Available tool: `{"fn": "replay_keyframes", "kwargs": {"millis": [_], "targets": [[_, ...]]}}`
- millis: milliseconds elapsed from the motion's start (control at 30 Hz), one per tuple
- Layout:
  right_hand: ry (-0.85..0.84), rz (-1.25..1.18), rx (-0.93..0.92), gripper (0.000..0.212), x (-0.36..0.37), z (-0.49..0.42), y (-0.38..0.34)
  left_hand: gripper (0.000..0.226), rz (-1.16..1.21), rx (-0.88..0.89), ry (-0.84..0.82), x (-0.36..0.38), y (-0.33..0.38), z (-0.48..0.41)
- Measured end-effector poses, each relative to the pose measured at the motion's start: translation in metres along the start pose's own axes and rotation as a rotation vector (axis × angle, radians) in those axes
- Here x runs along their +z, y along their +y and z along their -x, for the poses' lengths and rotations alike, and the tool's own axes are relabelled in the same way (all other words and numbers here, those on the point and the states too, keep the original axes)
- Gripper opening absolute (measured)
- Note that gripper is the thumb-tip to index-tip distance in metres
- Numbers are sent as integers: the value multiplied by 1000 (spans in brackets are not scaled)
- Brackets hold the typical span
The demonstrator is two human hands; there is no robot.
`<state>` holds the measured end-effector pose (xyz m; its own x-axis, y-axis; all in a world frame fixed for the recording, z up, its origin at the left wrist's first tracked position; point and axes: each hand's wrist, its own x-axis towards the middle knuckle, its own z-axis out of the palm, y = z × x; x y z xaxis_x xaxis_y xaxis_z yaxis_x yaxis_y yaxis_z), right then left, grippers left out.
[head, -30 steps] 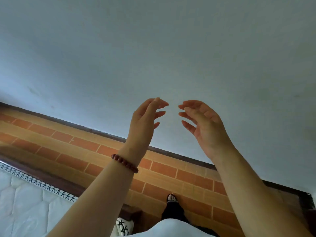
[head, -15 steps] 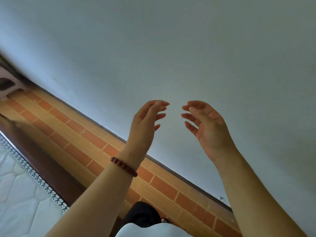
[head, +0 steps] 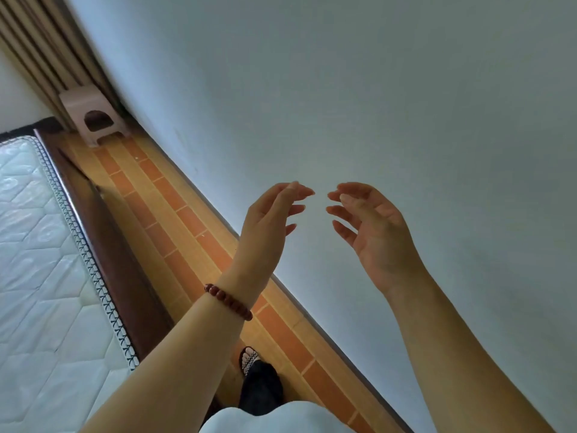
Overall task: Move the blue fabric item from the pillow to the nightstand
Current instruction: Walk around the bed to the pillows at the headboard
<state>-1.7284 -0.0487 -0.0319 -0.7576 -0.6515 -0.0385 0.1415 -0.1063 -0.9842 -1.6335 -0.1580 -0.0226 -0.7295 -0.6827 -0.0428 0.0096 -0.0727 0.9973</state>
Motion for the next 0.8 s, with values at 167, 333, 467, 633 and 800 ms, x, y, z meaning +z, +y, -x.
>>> {"fn": "replay_keyframes", "kwargs": {"millis": [167, 333, 467, 633, 800], "targets": [[-105, -27, -5, 17, 79, -82, 3, 28, 7, 28, 55, -68, 16, -75], [-232, -32, 19, 14, 152, -142, 14, 28, 50, 19, 171, -136, 18, -124], [-336, -36, 52, 16, 204, -184, 21, 29, 71, 19, 278, -191, 19, -151], [-464, -28, 80, 17, 264, -237, 33, 31, 86, 22, 418, -247, 21, -192], [-521, 39, 108, 16, 326, -311, 58, 28, 76, 48, 516, -297, 17, -263]]}}
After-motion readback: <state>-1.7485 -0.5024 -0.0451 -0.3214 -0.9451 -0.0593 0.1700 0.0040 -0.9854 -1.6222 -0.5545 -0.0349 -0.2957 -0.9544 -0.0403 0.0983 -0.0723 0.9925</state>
